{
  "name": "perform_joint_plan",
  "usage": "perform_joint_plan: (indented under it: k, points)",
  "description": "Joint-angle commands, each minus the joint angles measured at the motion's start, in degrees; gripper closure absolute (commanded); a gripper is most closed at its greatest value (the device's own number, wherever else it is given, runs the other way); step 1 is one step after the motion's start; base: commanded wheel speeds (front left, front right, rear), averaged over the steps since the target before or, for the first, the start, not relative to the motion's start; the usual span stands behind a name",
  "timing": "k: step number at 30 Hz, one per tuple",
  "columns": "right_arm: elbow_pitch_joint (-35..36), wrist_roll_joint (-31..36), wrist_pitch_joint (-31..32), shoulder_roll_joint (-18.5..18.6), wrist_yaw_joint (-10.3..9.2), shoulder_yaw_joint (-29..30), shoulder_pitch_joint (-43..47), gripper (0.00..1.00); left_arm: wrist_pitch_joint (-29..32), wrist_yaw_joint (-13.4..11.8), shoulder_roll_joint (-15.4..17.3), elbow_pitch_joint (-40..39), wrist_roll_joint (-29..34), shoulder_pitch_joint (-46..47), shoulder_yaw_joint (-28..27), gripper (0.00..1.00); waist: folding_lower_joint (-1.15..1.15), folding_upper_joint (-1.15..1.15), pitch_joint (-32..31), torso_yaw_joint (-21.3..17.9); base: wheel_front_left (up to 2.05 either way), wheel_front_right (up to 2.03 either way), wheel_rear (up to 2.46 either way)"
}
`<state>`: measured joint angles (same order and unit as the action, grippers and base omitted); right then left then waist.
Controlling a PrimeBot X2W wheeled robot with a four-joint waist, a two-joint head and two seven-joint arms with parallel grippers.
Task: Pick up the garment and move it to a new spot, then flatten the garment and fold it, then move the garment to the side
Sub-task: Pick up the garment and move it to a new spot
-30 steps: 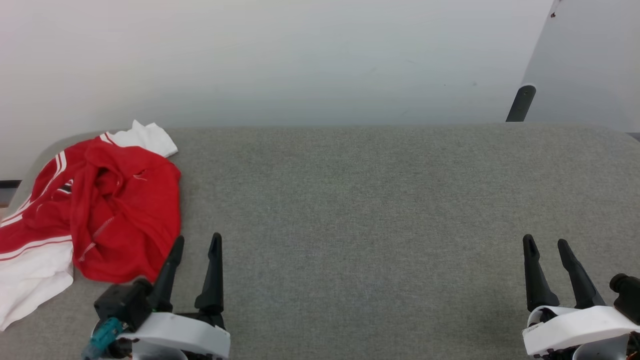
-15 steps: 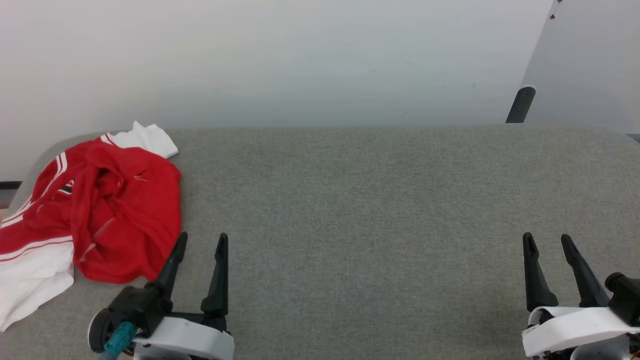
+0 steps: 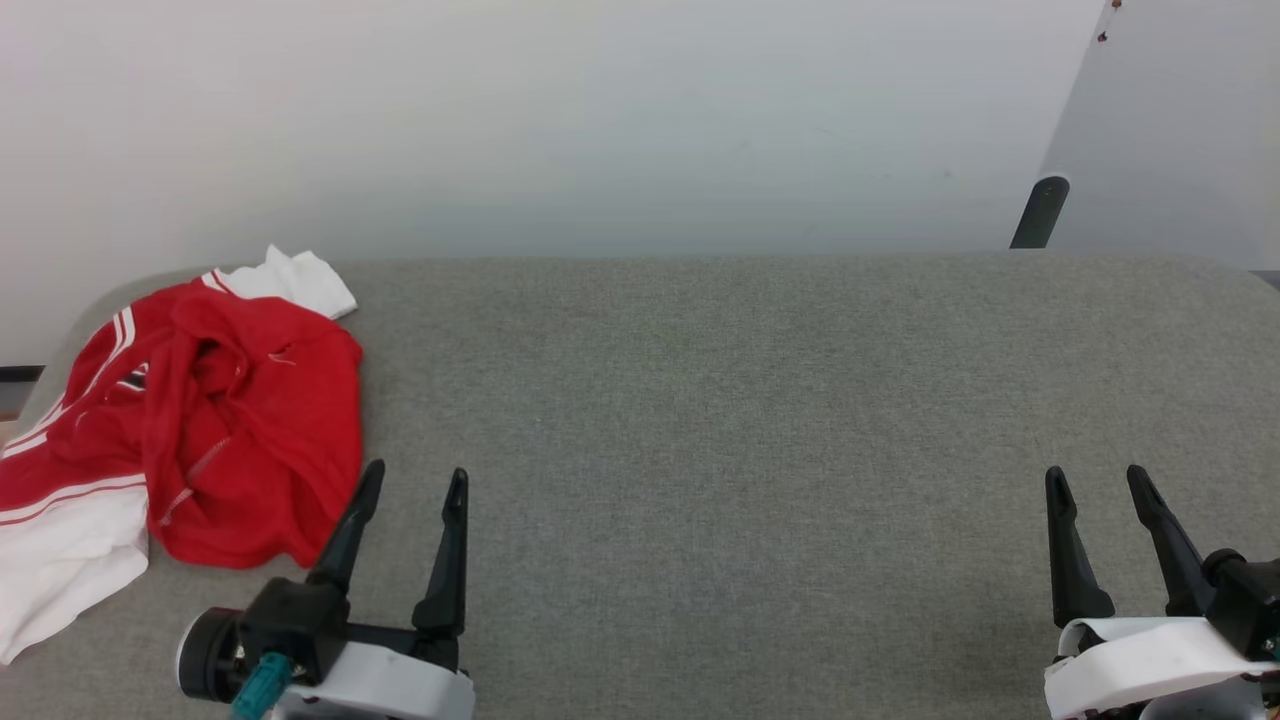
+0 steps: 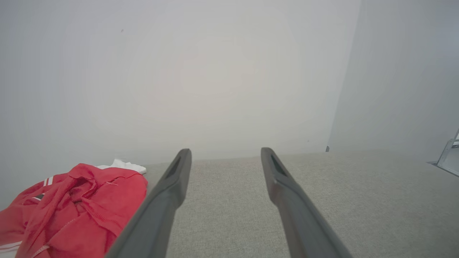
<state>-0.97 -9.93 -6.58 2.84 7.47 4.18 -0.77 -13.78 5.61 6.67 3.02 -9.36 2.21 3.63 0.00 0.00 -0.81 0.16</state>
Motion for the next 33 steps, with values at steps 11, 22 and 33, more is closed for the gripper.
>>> perform_joint_plan:
  k: [11, 22, 33]
  points:
    - [1.21, 4.08, -1.04, 0.07, 0.04, -0.02, 1.50, 0.00, -1.40, 0.92, -0.36, 1.32, 2.41, -0.31, -0.51, 0.00, 0.00, 0.00, -1.04, 2.20, 0.00, 0.00, 0.00]
    - [0.31, 2.66, -0.28, 0.06, 0.04, -3.12, 2.06, 0.00, -1.33, 0.16, -0.66, 5.27, -0.39, 0.23, -3.40, 0.00, 0.00, 0.00, -3.34, 9.62, 0.00, 0.00, 0.00]
    - [-1.40, 0.93, -0.95, 0.06, 0.04, -7.42, 0.83, 0.00, -1.14, -0.50, 1.34, 6.65, -0.65, -0.30, -4.16, 0.00, 0.00, 0.00, -5.06, 18.65, 0.00, 0.00, 0.00]
